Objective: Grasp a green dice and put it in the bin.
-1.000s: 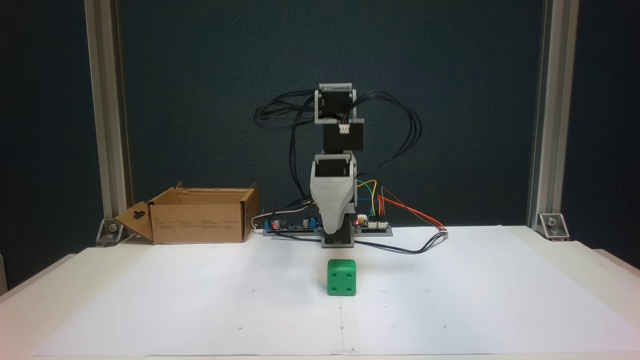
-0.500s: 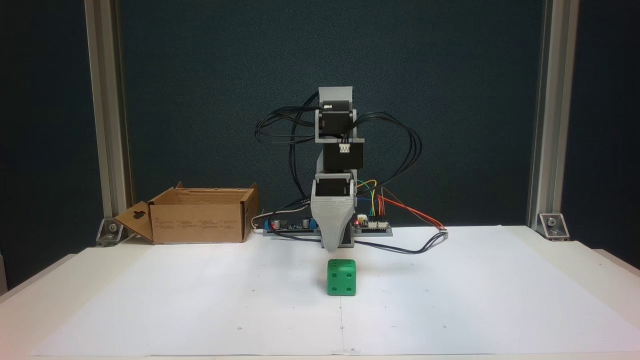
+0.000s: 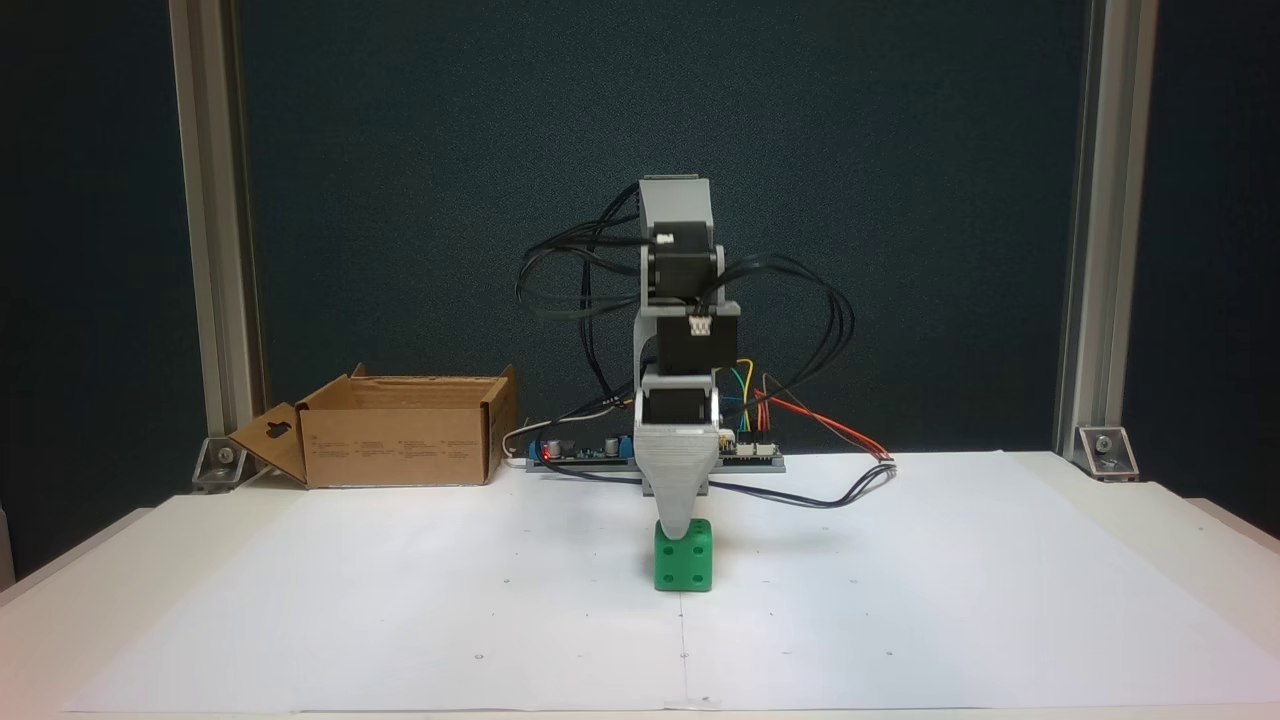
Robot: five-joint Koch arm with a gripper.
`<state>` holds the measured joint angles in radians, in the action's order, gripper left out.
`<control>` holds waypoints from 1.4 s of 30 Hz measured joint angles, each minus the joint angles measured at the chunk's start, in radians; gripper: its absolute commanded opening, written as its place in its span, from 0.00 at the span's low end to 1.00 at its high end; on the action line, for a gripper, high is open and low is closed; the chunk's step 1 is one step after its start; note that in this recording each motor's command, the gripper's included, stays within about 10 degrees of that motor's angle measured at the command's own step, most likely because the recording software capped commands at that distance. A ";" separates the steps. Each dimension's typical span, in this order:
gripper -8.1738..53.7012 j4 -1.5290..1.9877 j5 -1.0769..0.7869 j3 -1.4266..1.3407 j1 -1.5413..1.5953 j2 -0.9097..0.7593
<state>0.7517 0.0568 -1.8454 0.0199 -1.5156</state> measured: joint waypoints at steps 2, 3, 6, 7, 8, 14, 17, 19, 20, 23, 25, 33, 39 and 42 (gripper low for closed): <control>0.83 -0.002 0.000 0.002 0.002 0.008; 0.83 -0.008 0.000 0.002 0.002 0.017; 0.83 -0.021 0.000 0.002 0.002 0.023; 0.83 -0.025 0.000 0.000 0.003 0.034; 0.83 -0.028 0.000 0.000 0.003 0.043; 0.83 -0.058 0.000 0.000 0.012 0.074; 0.83 -0.074 0.000 0.000 0.012 0.077; 0.83 -0.083 0.000 0.000 0.012 0.087; 0.83 -0.092 0.000 0.000 0.012 0.103; 0.83 -0.120 0.000 0.000 0.012 0.120; 0.83 -0.137 0.000 -0.002 0.012 0.133; 0.81 -0.140 0.000 -0.006 0.012 0.155; 0.80 -0.169 0.000 -0.006 -0.011 0.160; 0.80 -0.175 0.000 -0.006 -0.025 0.163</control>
<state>0.5768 0.0568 -1.8515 -0.0046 -1.3530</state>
